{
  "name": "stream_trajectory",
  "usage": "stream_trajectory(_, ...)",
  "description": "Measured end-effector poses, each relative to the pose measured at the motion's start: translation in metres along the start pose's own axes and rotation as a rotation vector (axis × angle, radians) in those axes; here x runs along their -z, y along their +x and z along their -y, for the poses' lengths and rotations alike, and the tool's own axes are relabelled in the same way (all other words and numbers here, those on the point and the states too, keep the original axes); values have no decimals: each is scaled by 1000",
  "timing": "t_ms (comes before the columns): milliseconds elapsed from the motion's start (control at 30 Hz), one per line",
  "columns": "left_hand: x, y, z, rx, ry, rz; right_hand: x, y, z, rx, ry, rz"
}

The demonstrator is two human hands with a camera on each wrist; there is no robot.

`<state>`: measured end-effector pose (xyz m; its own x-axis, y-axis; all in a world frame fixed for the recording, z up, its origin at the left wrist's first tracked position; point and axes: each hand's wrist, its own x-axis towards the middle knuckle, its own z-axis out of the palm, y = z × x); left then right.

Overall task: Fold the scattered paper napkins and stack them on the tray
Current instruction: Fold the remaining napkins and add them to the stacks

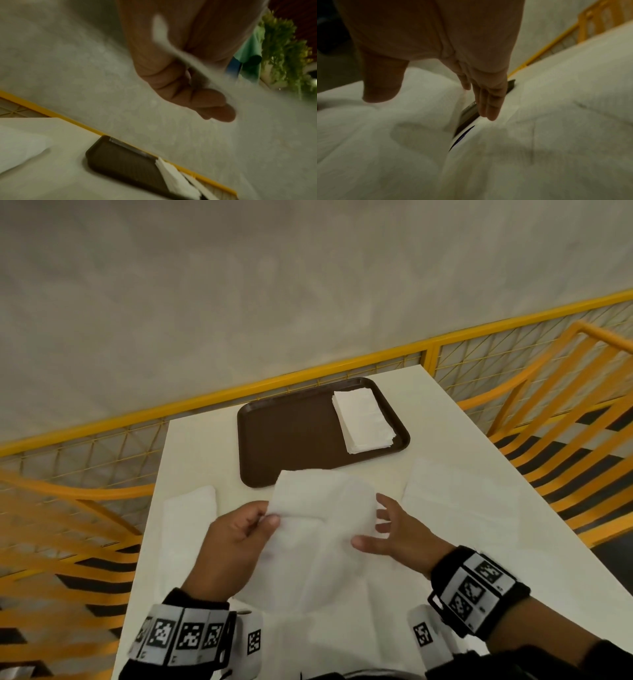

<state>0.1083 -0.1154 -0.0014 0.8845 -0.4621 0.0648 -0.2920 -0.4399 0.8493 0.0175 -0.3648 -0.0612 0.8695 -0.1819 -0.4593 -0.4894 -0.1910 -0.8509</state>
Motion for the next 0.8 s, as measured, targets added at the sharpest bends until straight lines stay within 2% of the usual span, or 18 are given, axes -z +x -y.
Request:
stream_trajectory(100, 10, -1, -11, 81, -241, -64, -1, 3, 4, -53, 303, 125)
stream_trajectory(167, 13, -2, -10, 82, -241, -108, -4, -1, 11, -26, 401, 146)
stream_trajectory(233, 12, -5, -8, 34, -84, -133, -9, -6, 20, 54, 387, 106)
stream_trajectory(300, 5, -10, -15, -26, 66, -133, -12, -9, 28, 132, 263, 21)
stream_trajectory(400, -12, -16, -21, -67, 104, -138, -15, -13, 35, 223, 71, -67)
stream_trajectory(467, -15, -13, -21, -17, 64, -145, -12, -16, 38, 237, 108, -104)
stream_trajectory(533, -10, -10, -17, 66, -33, -132, -4, -19, 37, 219, 258, -94)
stream_trajectory(733, 5, -13, -14, 218, -645, 140, 18, -35, 36, 196, 480, 23)
stream_trajectory(800, 1, -13, -11, 267, -729, 126, 15, -41, 39, 233, 489, 29)
